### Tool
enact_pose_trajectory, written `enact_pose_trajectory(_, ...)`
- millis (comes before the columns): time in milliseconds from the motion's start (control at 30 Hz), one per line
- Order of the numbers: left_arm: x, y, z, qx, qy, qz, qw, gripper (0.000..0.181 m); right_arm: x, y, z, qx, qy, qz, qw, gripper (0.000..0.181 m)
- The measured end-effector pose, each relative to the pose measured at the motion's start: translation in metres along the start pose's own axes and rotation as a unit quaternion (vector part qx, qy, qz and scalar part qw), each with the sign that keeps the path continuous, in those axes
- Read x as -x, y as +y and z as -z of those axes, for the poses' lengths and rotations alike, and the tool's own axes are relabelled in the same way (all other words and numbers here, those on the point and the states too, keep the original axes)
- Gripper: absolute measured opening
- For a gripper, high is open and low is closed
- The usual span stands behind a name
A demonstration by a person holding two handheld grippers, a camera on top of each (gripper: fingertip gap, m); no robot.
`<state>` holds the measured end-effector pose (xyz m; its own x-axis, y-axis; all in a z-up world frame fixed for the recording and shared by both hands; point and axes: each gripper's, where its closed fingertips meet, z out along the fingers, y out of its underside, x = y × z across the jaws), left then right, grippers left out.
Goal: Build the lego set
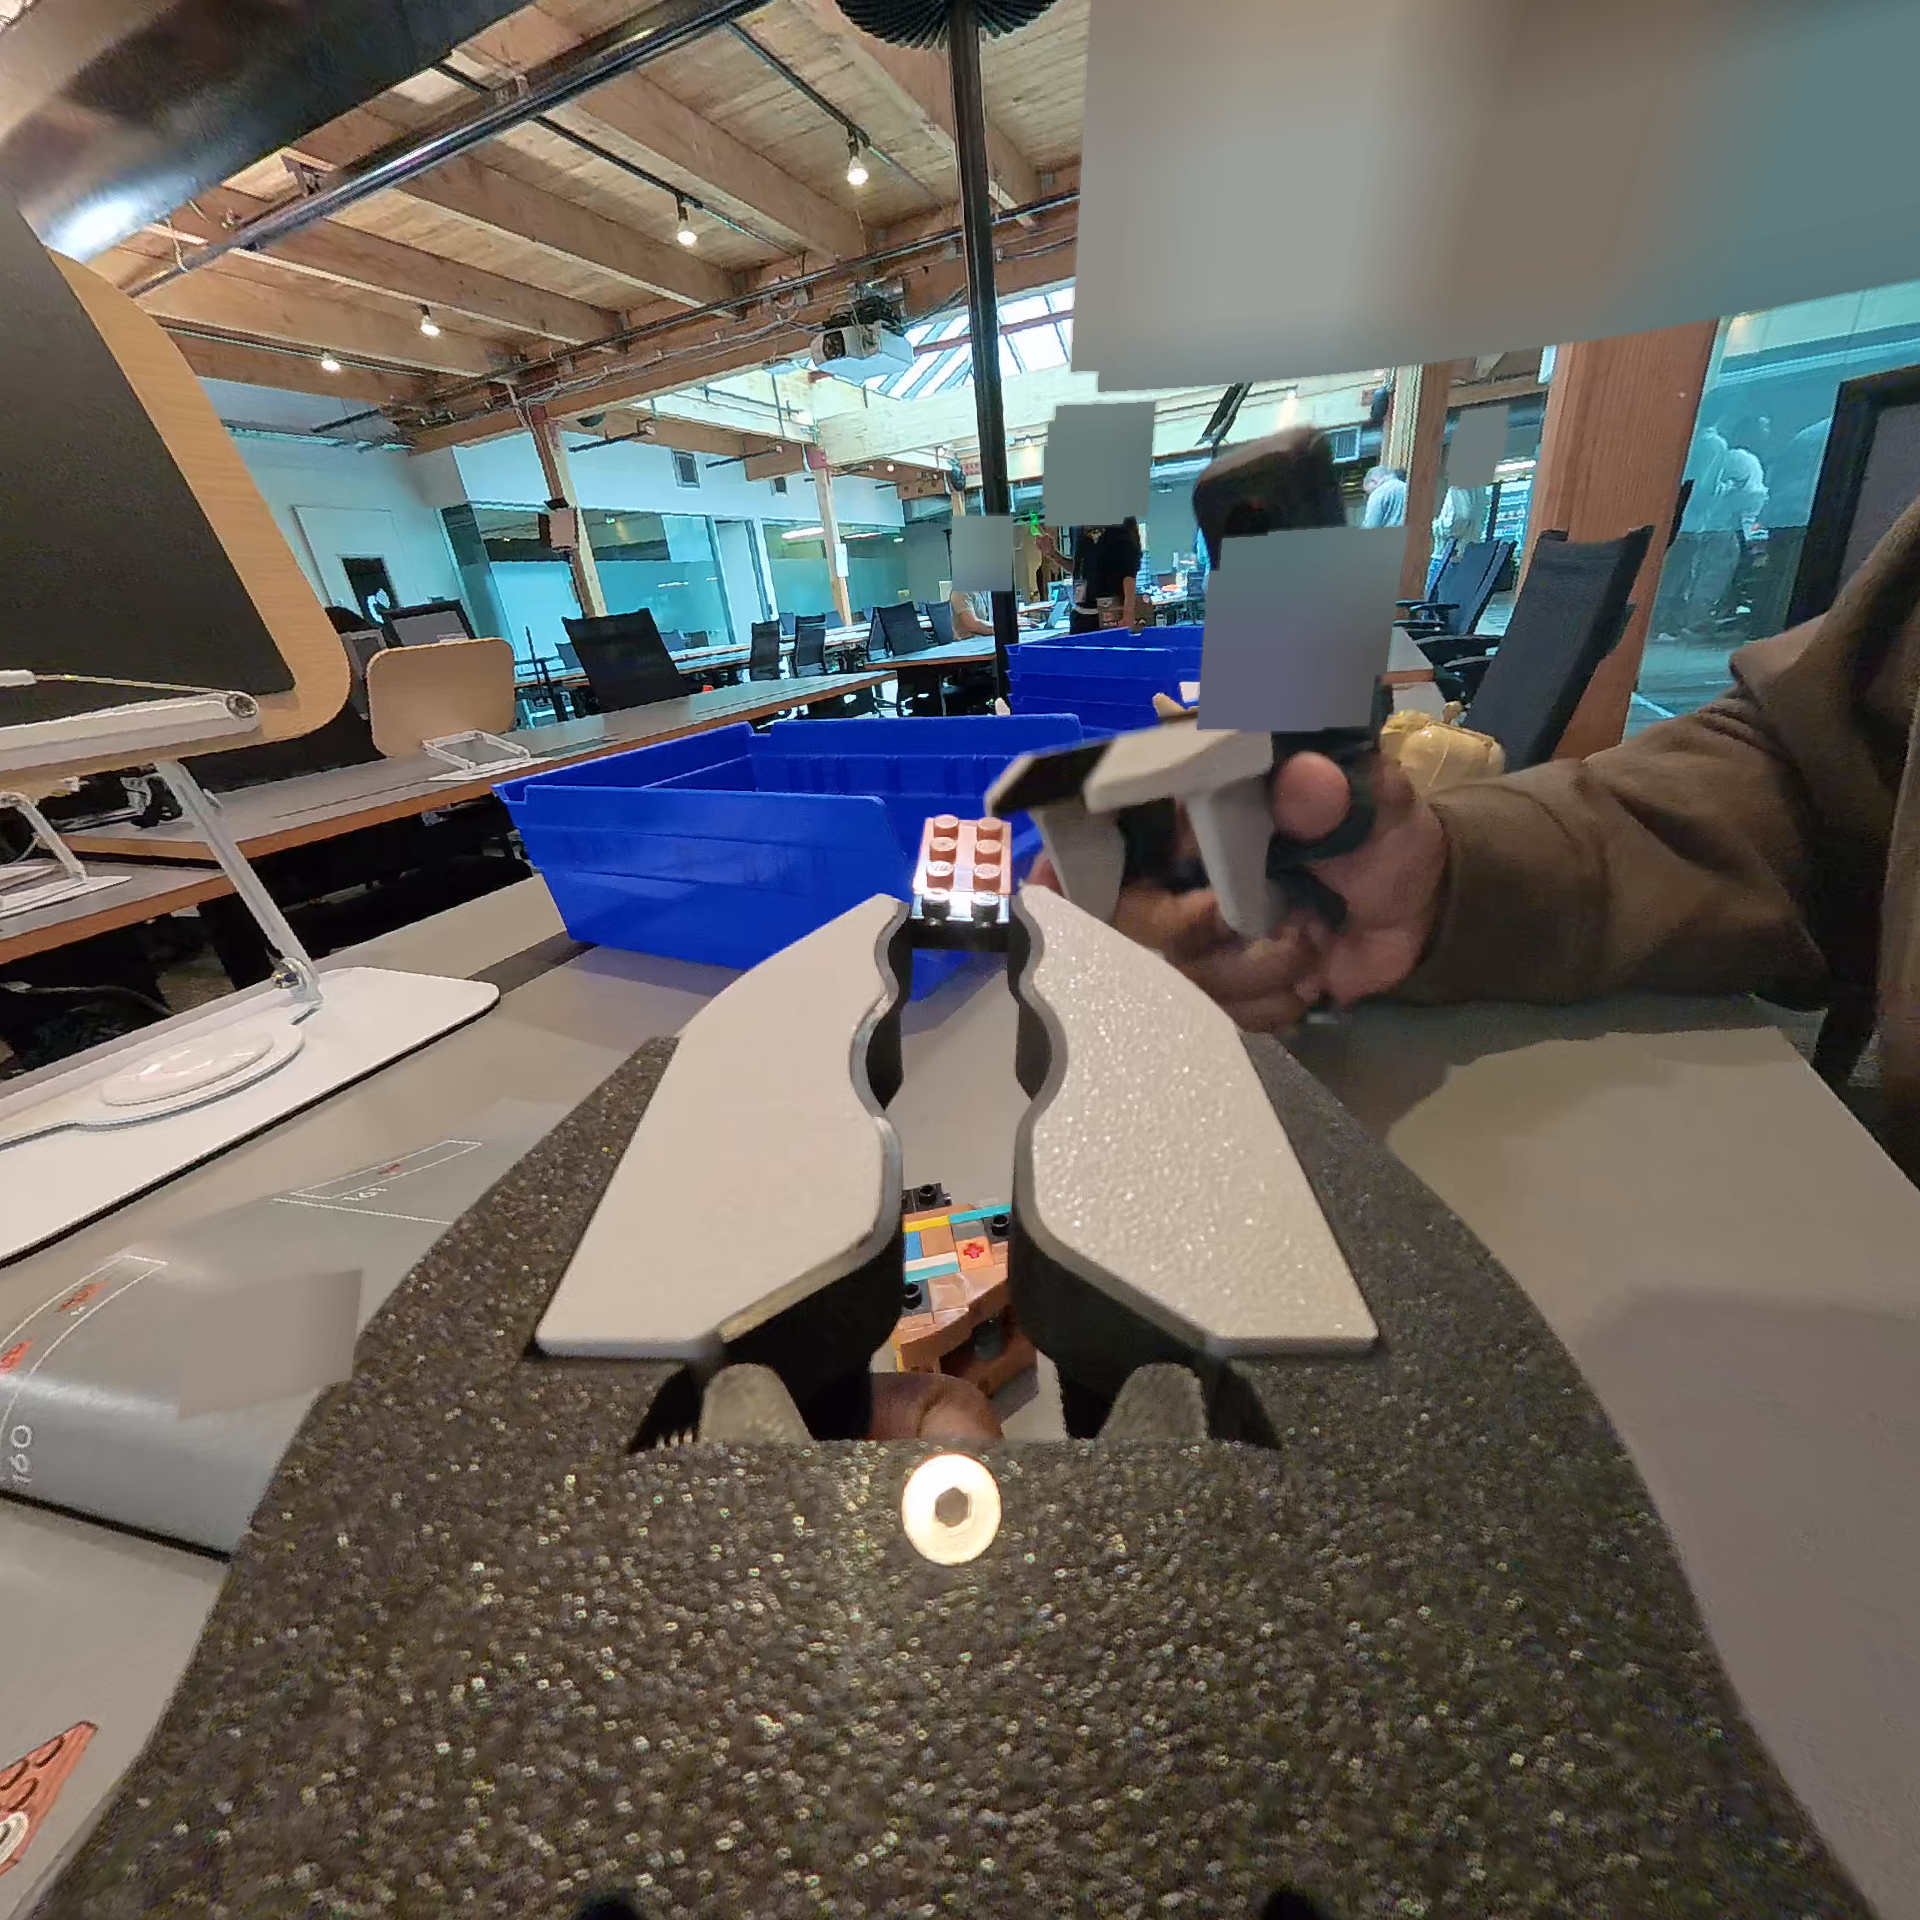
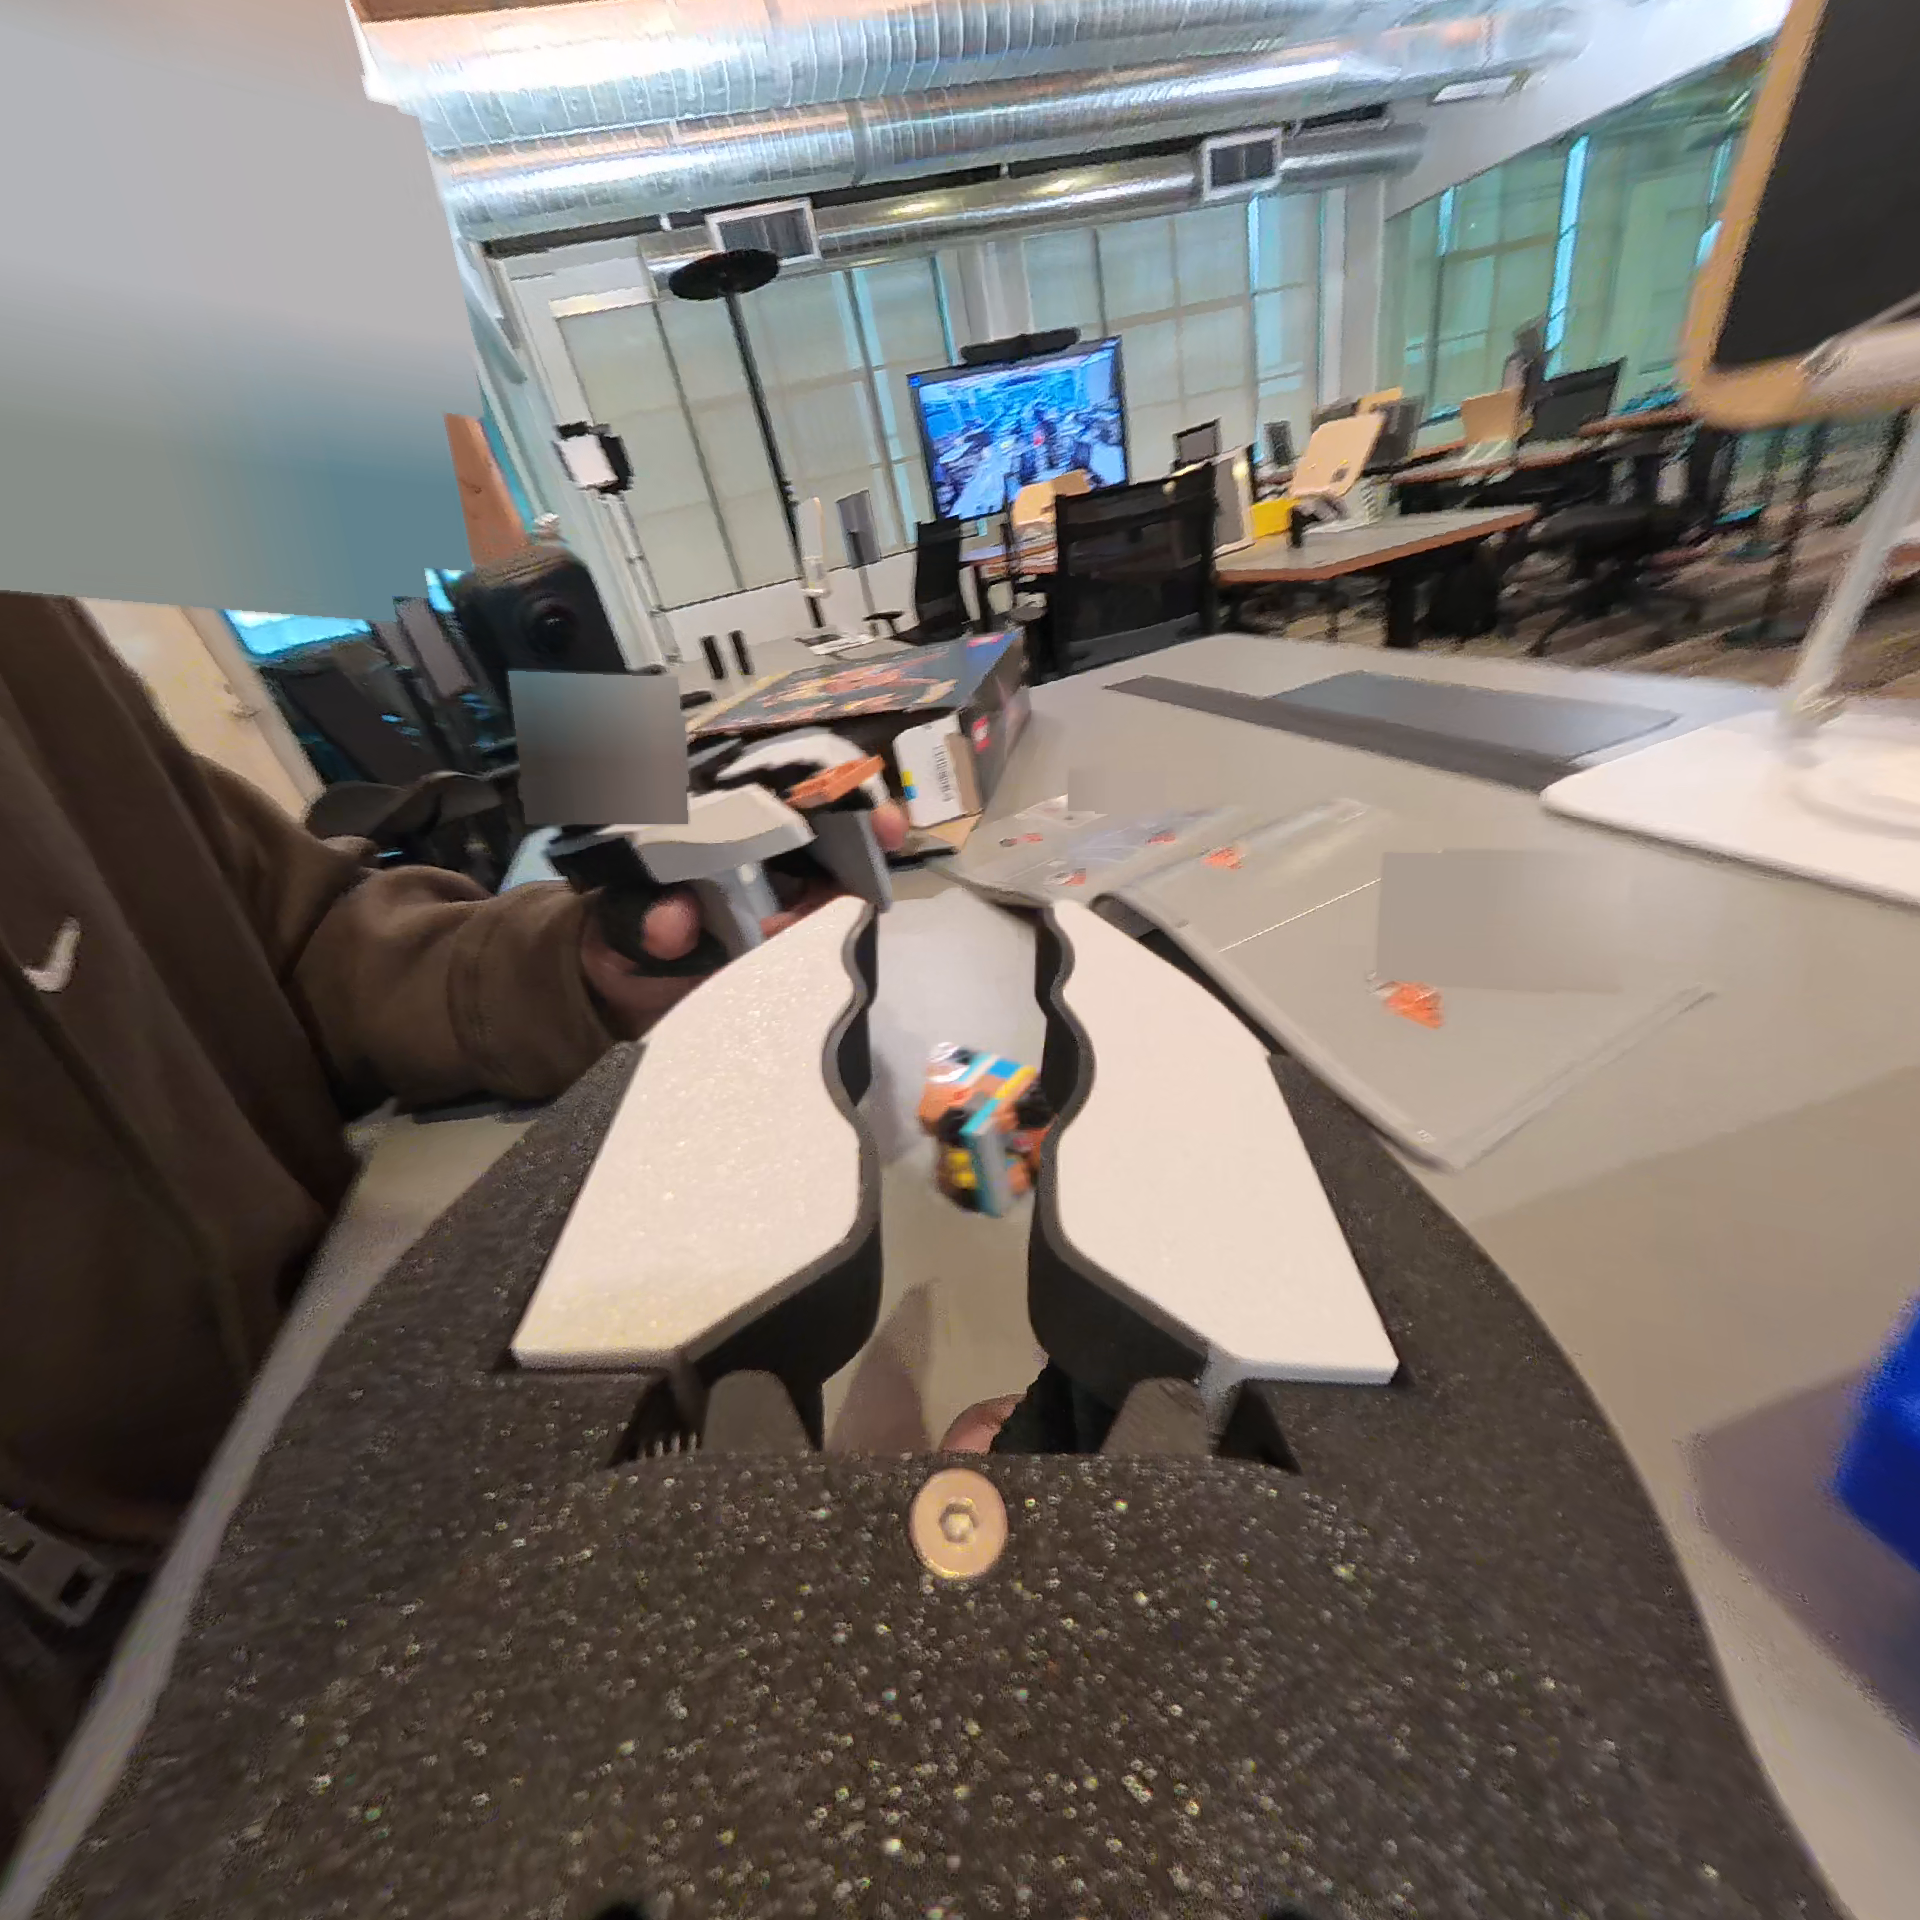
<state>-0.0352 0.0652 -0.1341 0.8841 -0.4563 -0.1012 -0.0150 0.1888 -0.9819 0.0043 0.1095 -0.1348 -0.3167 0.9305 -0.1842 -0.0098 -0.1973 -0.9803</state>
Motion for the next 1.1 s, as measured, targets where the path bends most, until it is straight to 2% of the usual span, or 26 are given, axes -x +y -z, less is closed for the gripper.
enact_pose_trajectory(100, 0.002, 0.002, -0.001, 0.005, -0.007, -0.009, 1.0, 0.017, -0.035, -0.039, 0.017, 0.007, 0.097, 0.096, 0.991, 0.027)
enact_pose_trajectory(167, 0.003, 0.001, 0.0, 0.005, -0.008, -0.011, 1.0, 0.017, -0.069, -0.076, 0.038, 0.051, 0.185, 0.16, 0.968, 0.023)
enact_pose_trajectory(233, 0.001, -0.001, 0.0, 0.002, -0.006, -0.011, 1.0, 0.017, -0.106, -0.105, 0.056, 0.151, 0.245, 0.218, 0.933, 0.021)
enact_pose_trajectory(300, 0.0, -0.003, 0.001, -0.002, -0.003, -0.008, 1.0, 0.017, -0.154, -0.121, 0.064, 0.275, 0.265, 0.253, 0.889, 0.017)
enact_pose_trajectory(367, -0.002, -0.005, 0.0, -0.006, 0.001, -0.004, 1.0, 0.017, -0.211, -0.105, 0.067, 0.422, 0.242, 0.212, 0.848, 0.017)
enact_pose_trajectory(433, -0.003, -0.006, 0.001, -0.009, 0.002, -0.003, 1.0, 0.017, -0.261, -0.07, 0.073, 0.537, 0.204, 0.135, 0.807, 0.017)
enact_pose_trajectory(533, -0.003, -0.008, 0.004, -0.01, -0.002, -0.013, 1.0, 0.017, -0.308, -0.01, 0.082, 0.634, 0.146, 0.027, 0.759, 0.018)
enact_pose_trajectory(600, -0.002, -0.008, 0.004, -0.009, -0.005, -0.017, 1.0, 0.017, -0.332, 0.016, 0.091, 0.674, 0.144, 0.028, 0.724, 0.021)
enact_pose_trajectory(900, 0.003, 0.003, 0.0, -0.001, 0.003, 0.022, 1.0, 0.017, -0.348, 0.05, 0.095, 0.696, 0.114, 0.019, 0.709, 0.043)
enact_pose_trajectory(967, 0.005, 0.003, 0.0, -0.003, 0.002, 0.03, 1.0, 0.017, -0.347, 0.056, 0.094, 0.697, 0.107, 0.022, 0.709, 0.042)
enact_pose_trajectory(1033, 0.007, 0.002, 0.001, -0.006, 0.0, 0.038, 0.999, 0.017, -0.347, 0.056, 0.087, 0.686, 0.106, 0.022, 0.719, 0.026)
enact_pose_trajectory(1100, 0.008, 0.002, 0.002, -0.008, -0.001, 0.043, 0.999, 0.017, -0.348, 0.056, 0.086, 0.685, 0.107, 0.023, 0.72, 0.025)
